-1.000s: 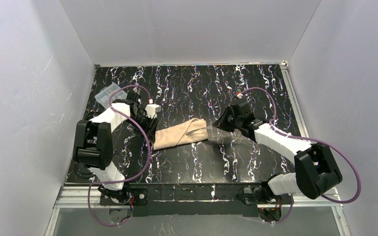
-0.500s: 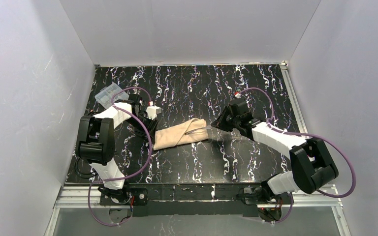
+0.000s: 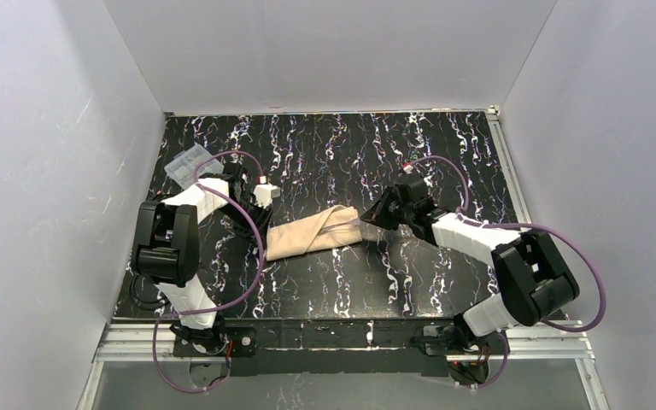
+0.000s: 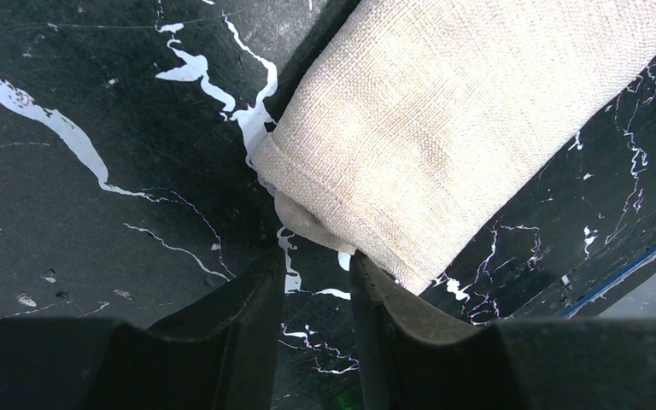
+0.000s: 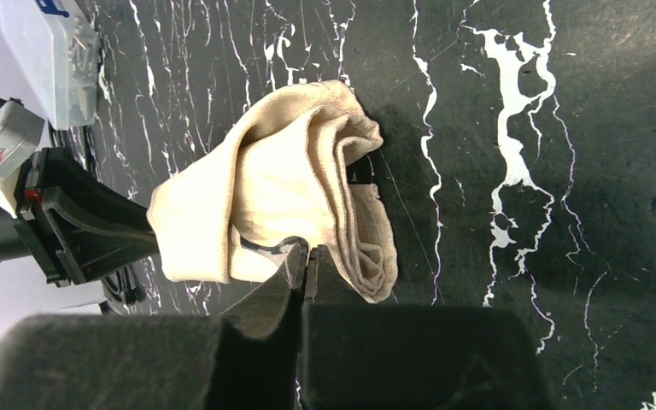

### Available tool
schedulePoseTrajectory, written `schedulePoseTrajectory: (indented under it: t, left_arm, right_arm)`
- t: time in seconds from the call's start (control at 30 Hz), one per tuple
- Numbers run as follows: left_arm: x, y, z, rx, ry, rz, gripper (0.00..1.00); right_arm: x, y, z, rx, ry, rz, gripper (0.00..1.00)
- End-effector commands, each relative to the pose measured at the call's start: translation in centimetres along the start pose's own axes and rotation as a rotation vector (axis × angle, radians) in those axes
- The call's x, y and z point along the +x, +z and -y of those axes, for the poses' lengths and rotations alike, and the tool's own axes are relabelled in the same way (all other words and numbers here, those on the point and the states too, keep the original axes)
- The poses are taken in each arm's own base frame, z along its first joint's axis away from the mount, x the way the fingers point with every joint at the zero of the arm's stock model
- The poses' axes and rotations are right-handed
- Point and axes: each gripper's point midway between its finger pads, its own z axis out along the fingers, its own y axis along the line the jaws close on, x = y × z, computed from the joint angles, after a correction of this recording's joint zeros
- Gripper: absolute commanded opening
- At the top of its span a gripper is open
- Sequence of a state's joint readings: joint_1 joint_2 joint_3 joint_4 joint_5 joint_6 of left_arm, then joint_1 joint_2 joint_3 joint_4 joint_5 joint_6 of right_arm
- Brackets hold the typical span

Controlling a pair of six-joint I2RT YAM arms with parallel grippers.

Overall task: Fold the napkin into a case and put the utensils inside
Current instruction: Insert the fork into the folded napkin.

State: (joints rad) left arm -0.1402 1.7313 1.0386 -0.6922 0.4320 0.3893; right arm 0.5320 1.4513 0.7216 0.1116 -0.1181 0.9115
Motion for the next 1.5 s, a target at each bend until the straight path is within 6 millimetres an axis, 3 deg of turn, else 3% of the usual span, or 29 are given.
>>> schedulePoseTrajectory:
  t: [0.0, 0.43, 0.63, 0.87, 1.0, 1.47]
  left_arm:
    - [1.0, 0.2, 0.1, 0.012, 0.006, -0.032, 0.31]
    - [1.3, 0.6, 0.1, 0.009, 0.027, -0.054, 0.27]
    - [1.3, 0.7, 0.2, 0.01, 0.035, -0.057, 0.25]
    - [1.4, 0.9, 0.5, 0.018, 0.036, -0.066, 0.23]
    - [1.8, 1.0, 0.6, 0.019, 0.039, -0.076, 0.23]
    - [2.0, 1.0, 0.7, 0.021, 0.05, -0.076, 0.2]
  right_arm:
    - [-0.2, 0.6, -0.8, -0.061, 0.01, 0.011, 0.01]
    - [2.0, 3.1, -3.1, -0.149, -0.032, -0.057, 0.01]
    - [2.2, 3.5, -3.7, -0.154, -0.053, -0.055, 0.01]
    - [0.8, 1.8, -3.2, -0.088, -0.086, 0.017, 0.01]
    - [0.4, 1.0, -4.0, -0.116, -0.09, 0.061, 0.01]
    - [4.9, 4.1, -4.5, -0.145, -0.082, -0.073, 0.01]
